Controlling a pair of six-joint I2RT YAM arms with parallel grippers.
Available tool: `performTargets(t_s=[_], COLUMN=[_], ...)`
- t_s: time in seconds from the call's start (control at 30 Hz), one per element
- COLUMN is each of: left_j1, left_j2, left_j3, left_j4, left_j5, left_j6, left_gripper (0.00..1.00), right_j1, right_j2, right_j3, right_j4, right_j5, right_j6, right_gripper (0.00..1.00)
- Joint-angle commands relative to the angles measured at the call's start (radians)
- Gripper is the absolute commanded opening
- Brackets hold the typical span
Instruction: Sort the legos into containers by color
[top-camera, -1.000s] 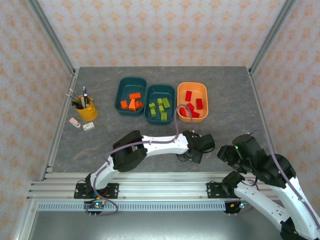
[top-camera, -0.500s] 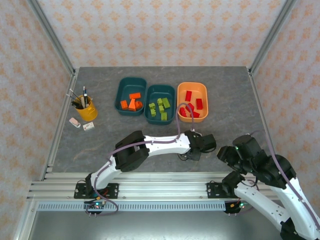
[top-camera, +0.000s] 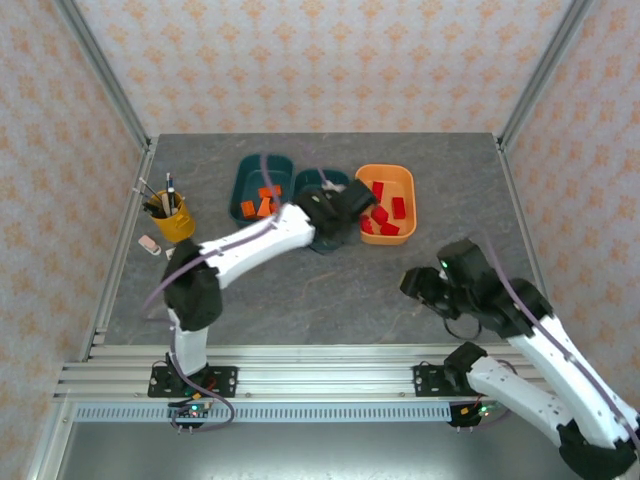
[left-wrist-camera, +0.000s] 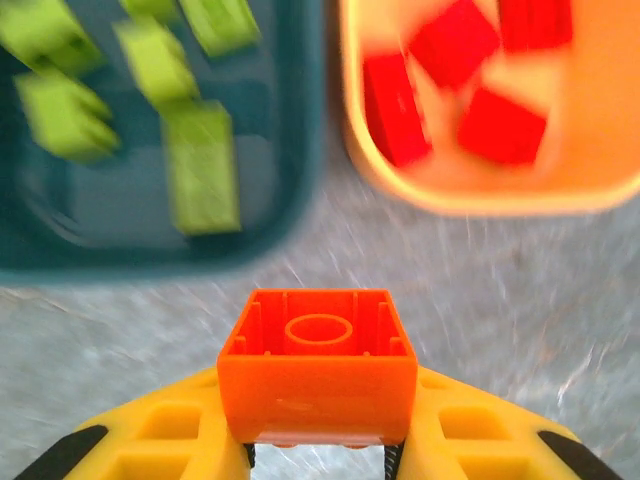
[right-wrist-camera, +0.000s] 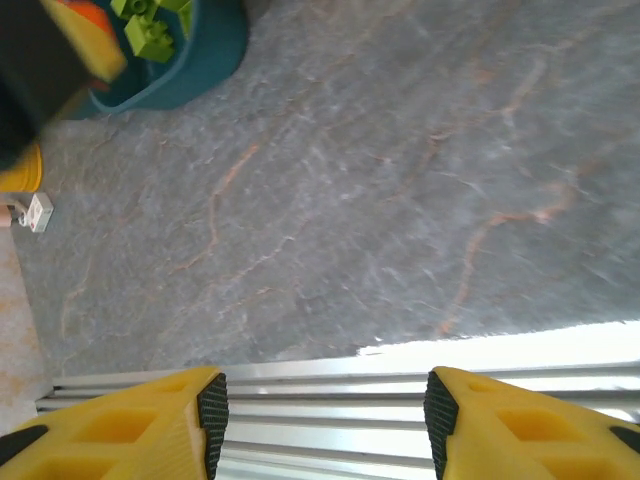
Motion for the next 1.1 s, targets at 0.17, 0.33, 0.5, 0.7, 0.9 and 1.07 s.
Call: performTargets(t_s=[0.17, 0.33, 0.5, 0.7, 0.9, 1.07], left_j1=[0.282, 0.401, 0.483, 0.545, 0.586, 0.609], left_j2=[-0.038, 0.078, 0.191, 0.357, 0.53, 0.625], left_j3=[-0.001, 0.099, 0.188, 0.353, 0.555, 0.663], left_j4=[-0.007, 0.006, 0.029, 0.006, -0.039, -0.04], left_j5=[0.032, 0.047, 0.054, 0.046, 0.049, 0.069], left_j6=[0.129, 0.169, 0.16, 0.171, 0.175, 0.162], left_gripper=[0.28, 0.28, 0.29, 0.29, 0.3, 0.31], right_j1=[0.003, 0.003, 0.004, -0.001, -0.02, -0.04], right_j2=[0.358, 0.491, 0.615, 0.744, 0.868, 0.939], right_j3=[0.152, 0.194, 0.22, 0.27, 0.34, 0.408], right_j4=[0.443, 0.707, 0.962, 1.101, 1.098, 1.033], right_j5=[-0.132, -0.125, -0.081, -0.007, -0.031, -0.104], right_j6=[-0.043, -0.01, 0.002, 0.007, 0.103, 0.141], right_gripper=[0.57, 0.59, 0.61, 0.68, 0.88, 0.99])
